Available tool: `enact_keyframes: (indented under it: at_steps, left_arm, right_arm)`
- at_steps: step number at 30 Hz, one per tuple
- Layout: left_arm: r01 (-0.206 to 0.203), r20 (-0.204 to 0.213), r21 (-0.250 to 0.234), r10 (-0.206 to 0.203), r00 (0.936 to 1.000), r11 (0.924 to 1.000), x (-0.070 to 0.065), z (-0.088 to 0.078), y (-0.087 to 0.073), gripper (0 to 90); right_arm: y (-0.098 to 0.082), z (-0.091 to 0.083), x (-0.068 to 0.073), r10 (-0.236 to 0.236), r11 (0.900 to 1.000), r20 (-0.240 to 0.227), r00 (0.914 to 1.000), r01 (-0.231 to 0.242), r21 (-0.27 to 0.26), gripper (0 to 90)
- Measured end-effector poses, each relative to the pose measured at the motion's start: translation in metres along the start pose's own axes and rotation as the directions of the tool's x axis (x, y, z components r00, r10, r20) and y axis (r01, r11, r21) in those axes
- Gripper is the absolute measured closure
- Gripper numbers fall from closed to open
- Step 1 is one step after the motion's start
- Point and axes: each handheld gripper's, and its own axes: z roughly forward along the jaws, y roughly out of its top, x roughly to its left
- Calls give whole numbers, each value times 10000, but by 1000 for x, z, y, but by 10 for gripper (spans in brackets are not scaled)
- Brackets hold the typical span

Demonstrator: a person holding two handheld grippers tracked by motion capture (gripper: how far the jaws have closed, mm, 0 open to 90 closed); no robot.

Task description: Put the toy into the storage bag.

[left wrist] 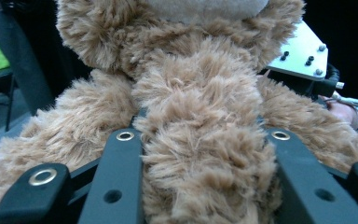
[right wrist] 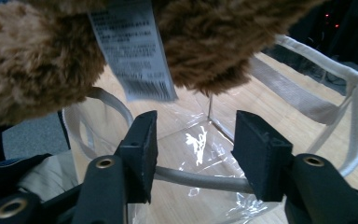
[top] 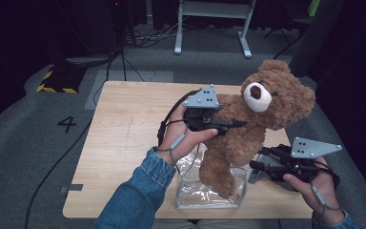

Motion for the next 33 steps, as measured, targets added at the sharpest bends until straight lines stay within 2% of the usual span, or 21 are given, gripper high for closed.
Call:
enact_keyframes:
  at_steps: [5, 11, 14, 17, 19, 23, 24, 26, 29, 33]
  left_arm:
    - [-159, 171, 202, 155, 9997, 9997, 0, 12, -4, 638]
    - [75, -10, 141, -75, 10000, 9999, 7, 9, -14, 637]
    - [-37, -122, 141, 38, 9999, 9999, 8, 8, -17, 635]
    - [-33, -111, 168, 35, 9999, 9999, 8, 10, -20, 634]
    - [-112, -95, 167, 114, 9999, 9998, 9, 11, -23, 633]
    - [-153, 41, 191, 152, 9999, 9997, 9, 12, -28, 631]
    - [-112, 100, 115, 110, 9999, 9999, 9, 12, -30, 630]
    - [-69, 147, 54, 68, 9999, 10000, 9, 11, -31, 629]
    - [-151, 163, 157, 149, 9998, 9998, 9, 12, -32, 627]
    - [-501, 306, 346, 490, 9983, 9981, 6, 17, -33, 619]
  right_arm:
    - [0, -5, -2, 226, 9996, 126, 9997, -225, -147, 424]
    - [1, -18, -10, 385, 9980, 589, 9975, -354, -520, 377]
    - [4, -22, -14, 605, 9950, 656, 9960, -549, -838, 361]
    - [11, -21, -17, 580, 9901, 633, 9963, -493, -1314, 315]
    - [16, -21, -17, 745, 9868, 560, 9956, -655, -1478, 305]
    - [21, -21, -21, 801, 9857, 718, 9942, -683, -1543, 283]
    - [21, -18, -26, 954, 9828, 634, 9934, -839, -1644, 283]
    - [20, -18, -29, 915, 9843, 764, 9929, -786, -1577, 283]
    - [17, -18, -35, 1047, 9828, 975, 9897, -880, -1621, 274]
    - [18, -19, -42, 1145, 9752, 901, 9893, -946, -2003, 254]
